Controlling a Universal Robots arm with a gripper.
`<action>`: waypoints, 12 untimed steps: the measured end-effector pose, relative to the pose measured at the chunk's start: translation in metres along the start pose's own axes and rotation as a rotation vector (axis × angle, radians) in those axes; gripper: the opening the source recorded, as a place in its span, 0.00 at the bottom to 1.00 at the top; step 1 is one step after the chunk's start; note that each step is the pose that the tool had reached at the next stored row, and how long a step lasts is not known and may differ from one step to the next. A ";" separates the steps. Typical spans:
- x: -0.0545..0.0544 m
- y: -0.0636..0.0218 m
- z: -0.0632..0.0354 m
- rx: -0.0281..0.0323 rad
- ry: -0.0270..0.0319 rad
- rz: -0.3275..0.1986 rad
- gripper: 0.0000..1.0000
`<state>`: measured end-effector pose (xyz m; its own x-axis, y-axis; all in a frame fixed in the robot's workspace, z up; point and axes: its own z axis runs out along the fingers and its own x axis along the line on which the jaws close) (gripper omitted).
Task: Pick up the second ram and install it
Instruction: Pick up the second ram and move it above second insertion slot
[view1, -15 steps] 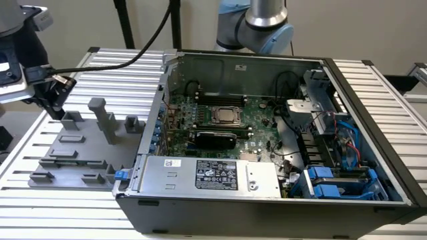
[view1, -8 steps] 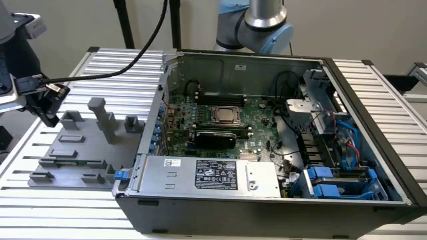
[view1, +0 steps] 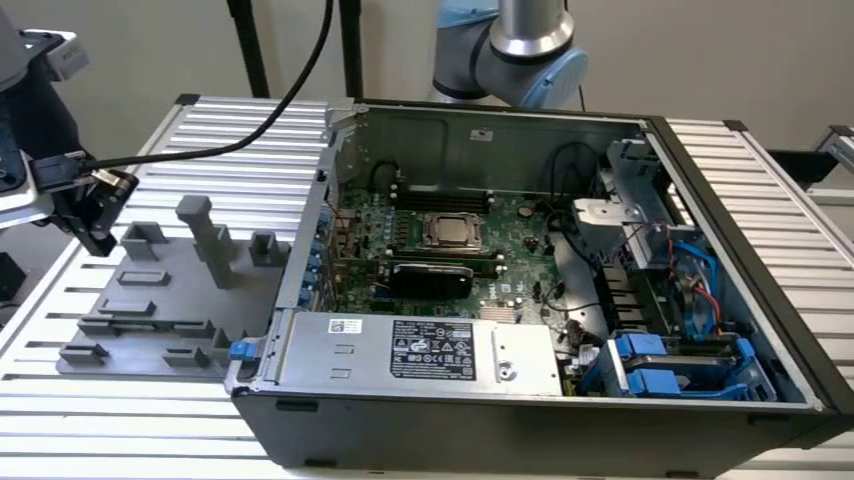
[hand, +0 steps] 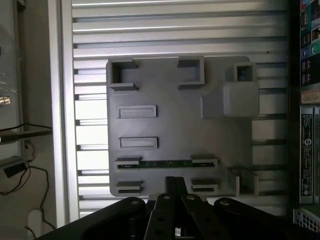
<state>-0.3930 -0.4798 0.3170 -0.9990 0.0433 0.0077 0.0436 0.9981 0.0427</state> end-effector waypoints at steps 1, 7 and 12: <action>0.000 0.0000 0.0000 0.0000 0.0000 0.000 0.00; 0.000 0.0000 0.0000 0.0000 0.0000 0.000 0.00; 0.000 0.0000 0.0001 0.0000 -0.0008 -0.003 0.00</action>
<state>-0.3930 -0.4798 0.3169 -0.9992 0.0401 0.0067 0.0403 0.9983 0.0427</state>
